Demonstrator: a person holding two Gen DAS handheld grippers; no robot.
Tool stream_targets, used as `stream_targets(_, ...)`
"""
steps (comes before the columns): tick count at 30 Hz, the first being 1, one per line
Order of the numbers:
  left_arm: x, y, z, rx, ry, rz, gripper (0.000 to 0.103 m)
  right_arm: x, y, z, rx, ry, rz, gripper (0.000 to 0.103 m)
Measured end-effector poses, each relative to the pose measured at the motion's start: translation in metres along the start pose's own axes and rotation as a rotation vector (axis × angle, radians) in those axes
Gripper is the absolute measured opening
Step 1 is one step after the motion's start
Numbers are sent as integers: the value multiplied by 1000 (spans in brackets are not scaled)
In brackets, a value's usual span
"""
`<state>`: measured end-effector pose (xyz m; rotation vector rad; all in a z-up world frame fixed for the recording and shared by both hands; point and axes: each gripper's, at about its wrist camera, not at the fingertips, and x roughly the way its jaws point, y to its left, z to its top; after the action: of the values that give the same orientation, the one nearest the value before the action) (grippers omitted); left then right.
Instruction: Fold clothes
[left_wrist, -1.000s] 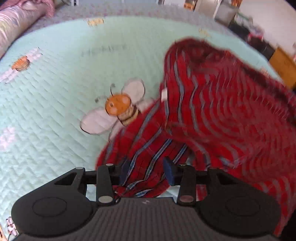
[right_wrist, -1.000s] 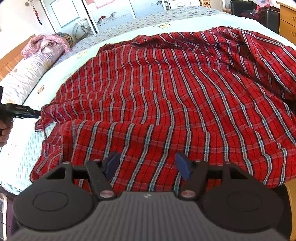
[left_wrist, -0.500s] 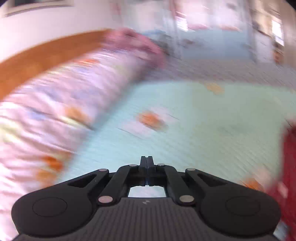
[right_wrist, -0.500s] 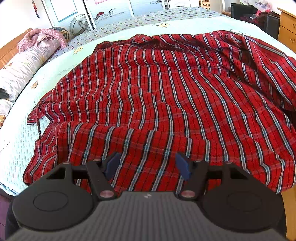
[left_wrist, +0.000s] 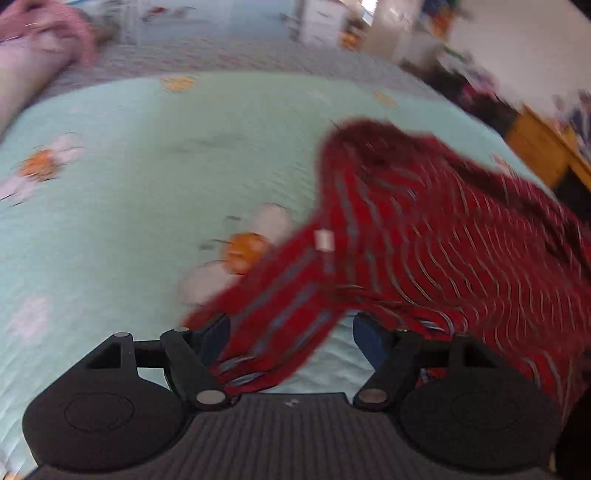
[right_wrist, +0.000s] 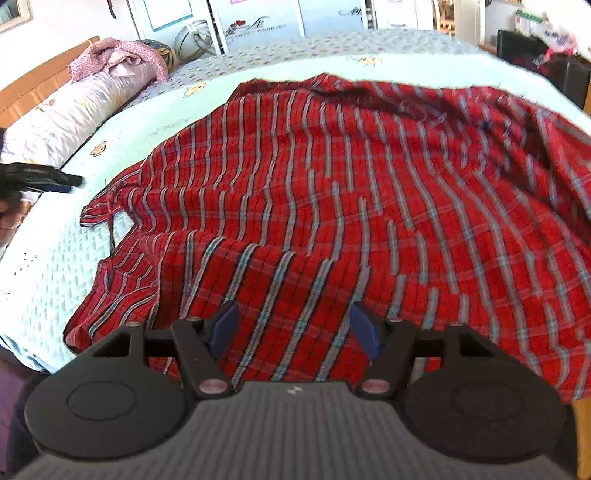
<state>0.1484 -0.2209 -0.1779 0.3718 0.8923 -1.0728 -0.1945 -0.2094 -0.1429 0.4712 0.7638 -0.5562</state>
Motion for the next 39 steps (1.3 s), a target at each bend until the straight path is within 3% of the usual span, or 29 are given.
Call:
stream_targets(5,30,-21,18,115,25,18,76,-3,-17,2,40,-1,-34,68)
stream_targets(12,57,-23,23,208,143,14,76,7,-16,3,37,30,-48,68)
stream_targets(17,47,-7,18,259,153,-32,76,12,-25,5,59,44,-63,68)
stream_targets(24,47,1,26,295,43,-47,74,20,-21,4,39,71,-67,68)
stream_targets(29,77,-10,28,370,129,-72,75,25,-20,5,39,82,-78,68)
stream_targets(31,82,-5,30,340,133,-94,76,26,-19,6,35,83,-83,68)
stream_targets(34,79,-1,28,319,136,-99,66,28,-20,8,34,86,-87,68)
stream_targets(35,76,-2,27,326,138,-89,53,29,-21,8,37,88,-88,68)
stream_targets(36,72,-3,27,340,137,-69,32,30,-22,9,39,89,-90,68)
stream_targets(39,56,-1,26,369,124,-12,18,32,-22,9,46,88,-93,68)
